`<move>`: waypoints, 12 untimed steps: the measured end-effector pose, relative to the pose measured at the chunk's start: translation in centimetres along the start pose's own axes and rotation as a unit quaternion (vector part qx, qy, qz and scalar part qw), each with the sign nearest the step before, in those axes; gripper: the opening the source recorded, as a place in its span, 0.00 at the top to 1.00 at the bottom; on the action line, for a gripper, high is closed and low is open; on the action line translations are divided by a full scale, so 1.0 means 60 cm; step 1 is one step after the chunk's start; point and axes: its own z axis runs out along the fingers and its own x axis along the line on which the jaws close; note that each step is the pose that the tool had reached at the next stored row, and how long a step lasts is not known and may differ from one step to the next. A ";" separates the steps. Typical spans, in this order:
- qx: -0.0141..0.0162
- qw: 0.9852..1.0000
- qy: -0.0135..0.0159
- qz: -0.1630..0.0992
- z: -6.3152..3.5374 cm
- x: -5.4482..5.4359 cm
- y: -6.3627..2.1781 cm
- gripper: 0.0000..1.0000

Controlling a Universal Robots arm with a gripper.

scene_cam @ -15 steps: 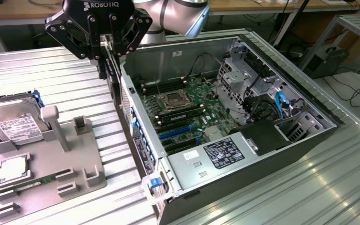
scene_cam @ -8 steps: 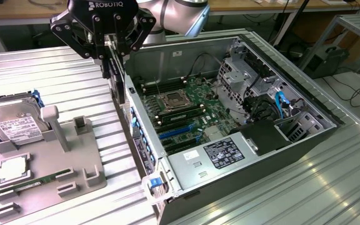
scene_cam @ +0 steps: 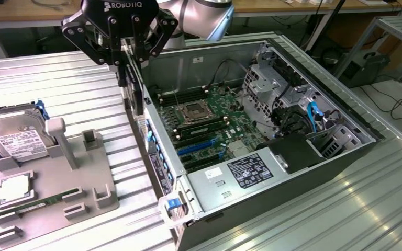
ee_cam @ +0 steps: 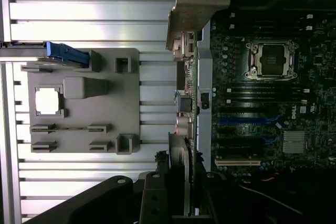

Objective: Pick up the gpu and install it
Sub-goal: 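Pick up the gpu and move the gpu toward the slot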

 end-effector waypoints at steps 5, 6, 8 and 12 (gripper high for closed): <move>0.000 1.000 0.000 0.000 0.000 -0.005 0.000 0.73; 0.000 1.000 0.000 0.000 0.000 -0.006 0.000 0.73; 0.000 1.000 0.000 0.000 0.000 -0.009 0.000 0.73; 0.000 1.000 0.000 0.000 0.000 -0.014 0.000 0.73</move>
